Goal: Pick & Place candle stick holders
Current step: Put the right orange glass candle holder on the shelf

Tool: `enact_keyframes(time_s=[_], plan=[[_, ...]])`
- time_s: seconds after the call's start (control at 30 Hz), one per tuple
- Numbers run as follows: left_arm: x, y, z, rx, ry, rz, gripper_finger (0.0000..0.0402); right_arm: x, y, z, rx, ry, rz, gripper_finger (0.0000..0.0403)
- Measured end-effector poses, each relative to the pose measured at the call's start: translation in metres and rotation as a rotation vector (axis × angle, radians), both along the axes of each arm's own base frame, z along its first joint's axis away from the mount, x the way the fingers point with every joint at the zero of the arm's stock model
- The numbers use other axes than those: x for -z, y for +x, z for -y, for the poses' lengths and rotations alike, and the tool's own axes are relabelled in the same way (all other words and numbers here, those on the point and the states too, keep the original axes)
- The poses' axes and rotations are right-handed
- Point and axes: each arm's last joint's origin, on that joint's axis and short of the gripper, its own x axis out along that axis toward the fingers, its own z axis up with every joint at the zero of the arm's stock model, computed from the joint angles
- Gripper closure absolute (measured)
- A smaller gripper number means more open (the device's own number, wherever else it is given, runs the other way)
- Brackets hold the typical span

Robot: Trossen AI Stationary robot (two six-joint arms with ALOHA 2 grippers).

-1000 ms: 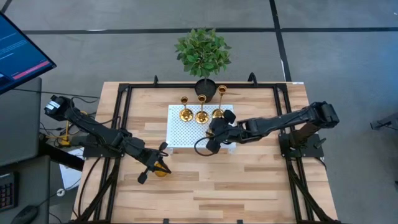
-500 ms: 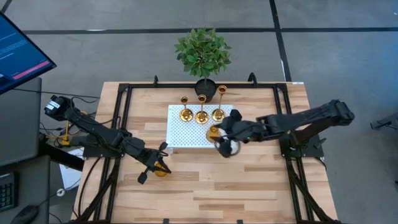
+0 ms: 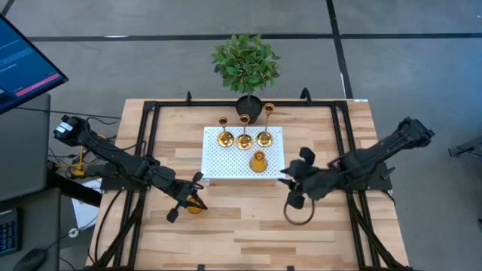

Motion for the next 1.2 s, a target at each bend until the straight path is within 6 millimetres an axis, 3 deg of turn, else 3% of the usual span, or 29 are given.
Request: enact_keyframes(time_s=[0.13,0.2,0.57,1.07,1.2], plan=[[0.0,0.0,0.0,0.001,0.0,0.0,0.0395,0.019,0.011,-0.007,0.051,-0.085,-0.059,0.037],[0.0,0.0,0.0,0.0,0.0,0.0,0.0393,0.026,0.021,-0.007,0.062,-0.117,-0.067,0.0393],[0.0,0.0,0.0,0.001,0.0,0.0,0.0395,0.064,0.063,0.018,0.165,-0.174,-0.175,0.0402],[0.0,0.0,0.0,0.001,0.001,-0.002,0.0393,0.064,0.074,0.033,0.181,-0.151,-0.142,0.0403],[0.001,0.0,0.0,0.0,0.001,-0.002,0.0394,0.063,0.073,0.029,0.167,-0.153,-0.137,0.0403]])
